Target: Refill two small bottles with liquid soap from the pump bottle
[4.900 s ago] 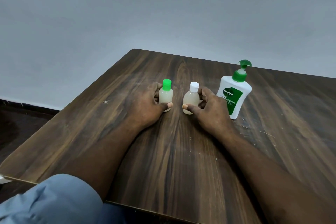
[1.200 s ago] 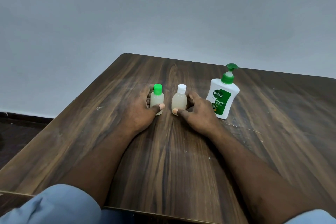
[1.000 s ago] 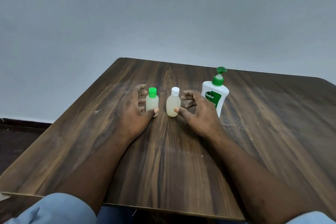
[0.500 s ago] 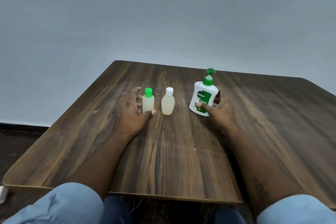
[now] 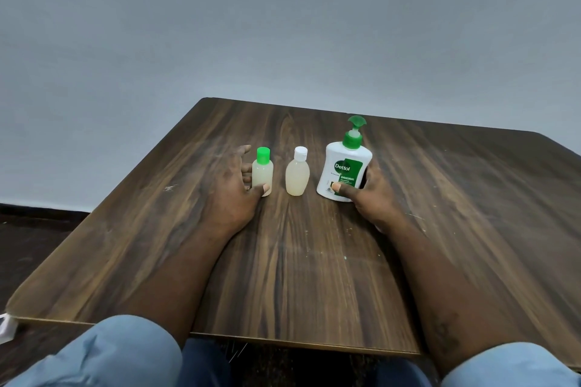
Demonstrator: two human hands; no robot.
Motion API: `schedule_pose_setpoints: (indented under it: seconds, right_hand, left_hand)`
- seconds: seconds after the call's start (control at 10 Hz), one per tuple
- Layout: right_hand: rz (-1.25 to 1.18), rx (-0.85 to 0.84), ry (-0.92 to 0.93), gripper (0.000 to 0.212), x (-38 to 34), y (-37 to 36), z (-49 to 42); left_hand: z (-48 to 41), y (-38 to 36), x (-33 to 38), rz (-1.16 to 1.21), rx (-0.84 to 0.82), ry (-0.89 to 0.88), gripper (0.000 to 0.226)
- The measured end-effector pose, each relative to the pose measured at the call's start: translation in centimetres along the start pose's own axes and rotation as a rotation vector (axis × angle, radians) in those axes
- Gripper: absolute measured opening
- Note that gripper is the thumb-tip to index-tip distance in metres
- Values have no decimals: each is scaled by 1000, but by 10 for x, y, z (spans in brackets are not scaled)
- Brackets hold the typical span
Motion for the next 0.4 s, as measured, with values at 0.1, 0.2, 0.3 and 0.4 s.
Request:
schedule_pose_setpoints:
  seconds: [0.1, 0.2, 0.3, 0.4]
  right_hand:
    - [-29, -7, 6, 68, 0, -1, -1]
    - [-49, -7, 8, 68, -2, -1, 0]
    - [-67, -15, 2, 70, -3, 0, 2]
    - [-89, 24, 19, 76, -9, 5, 10]
  left_hand:
    - [-2, 0, -2, -4, 7, 1, 82]
    - [1, -1, 3, 27, 7, 18, 81]
    - [1, 1, 1, 17, 50, 31, 86]
    - [9, 9, 8, -81, 137, -19, 94]
Point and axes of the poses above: each hand's wrist, its own z-axis away from the middle knuckle, its own y-axis out of the back of the hand, x = y × z, the point moved 4 cm from there along -z, towards the middle knuckle, and after that the axes turned 12 degrees about z, right-handed, at the moved point
